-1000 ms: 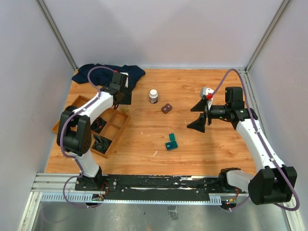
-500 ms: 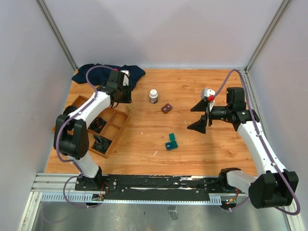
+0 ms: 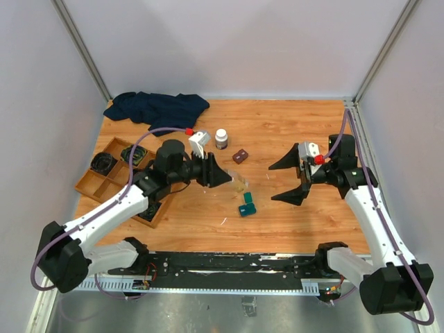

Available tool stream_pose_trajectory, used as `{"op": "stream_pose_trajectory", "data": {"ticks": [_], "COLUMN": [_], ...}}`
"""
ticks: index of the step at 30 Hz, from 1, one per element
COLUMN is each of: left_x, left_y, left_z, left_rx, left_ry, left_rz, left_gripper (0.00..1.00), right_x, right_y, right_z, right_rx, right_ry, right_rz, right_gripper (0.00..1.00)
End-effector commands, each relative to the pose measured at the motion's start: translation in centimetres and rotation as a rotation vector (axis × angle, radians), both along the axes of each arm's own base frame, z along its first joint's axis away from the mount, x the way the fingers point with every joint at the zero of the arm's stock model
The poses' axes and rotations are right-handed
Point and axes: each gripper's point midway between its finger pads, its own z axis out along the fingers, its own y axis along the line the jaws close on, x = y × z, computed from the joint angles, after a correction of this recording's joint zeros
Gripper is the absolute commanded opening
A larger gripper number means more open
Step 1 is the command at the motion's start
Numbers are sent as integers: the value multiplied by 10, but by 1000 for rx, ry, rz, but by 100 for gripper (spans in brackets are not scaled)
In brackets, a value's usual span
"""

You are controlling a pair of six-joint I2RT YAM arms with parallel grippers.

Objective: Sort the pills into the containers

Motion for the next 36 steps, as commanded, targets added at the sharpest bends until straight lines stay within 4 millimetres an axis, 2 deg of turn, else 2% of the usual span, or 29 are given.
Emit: {"op": "stream_pose_trajectory", "data": {"ticks": [1, 4, 7, 12, 21, 25, 30, 33, 36], "left_x": [-19, -31, -36, -39, -37, -38, -38, -38, -39], "left_y": [-10, -13, -22, -35, -45, -51, -56, -57, -56], "left_z": [50, 60, 54, 51, 60, 56, 57, 56, 56], "left_rx": [-219, -320, -336, -392, -431, -431, -430, -428, -430], "left_ry": [-57, -38, 0, 60, 83, 99, 103, 106, 108], "left_rz": [8, 18, 55, 84, 87, 80, 70, 72, 73], "left_gripper": [0, 0, 0, 0, 0, 0, 0, 0, 0], "right_x": [-4, -6, -4, 19, 17, 23, 19, 18, 18], "right_y": [2, 10, 19, 30, 58, 64, 71, 71, 70], "right_z": [14, 11, 7, 4, -23, -29, -32, -34, -37], "right_rx": [17, -11, -61, -106, -160, -168, -180, -186, -192], "right_ry": [-70, -92, -98, -40, -1, 11, 13, 12, 9], "right_rz": [26, 52, 57, -33, -16, -42, -25, -25, -31], "right_gripper": [99, 99, 99, 99, 87, 82, 76, 71, 70]}}
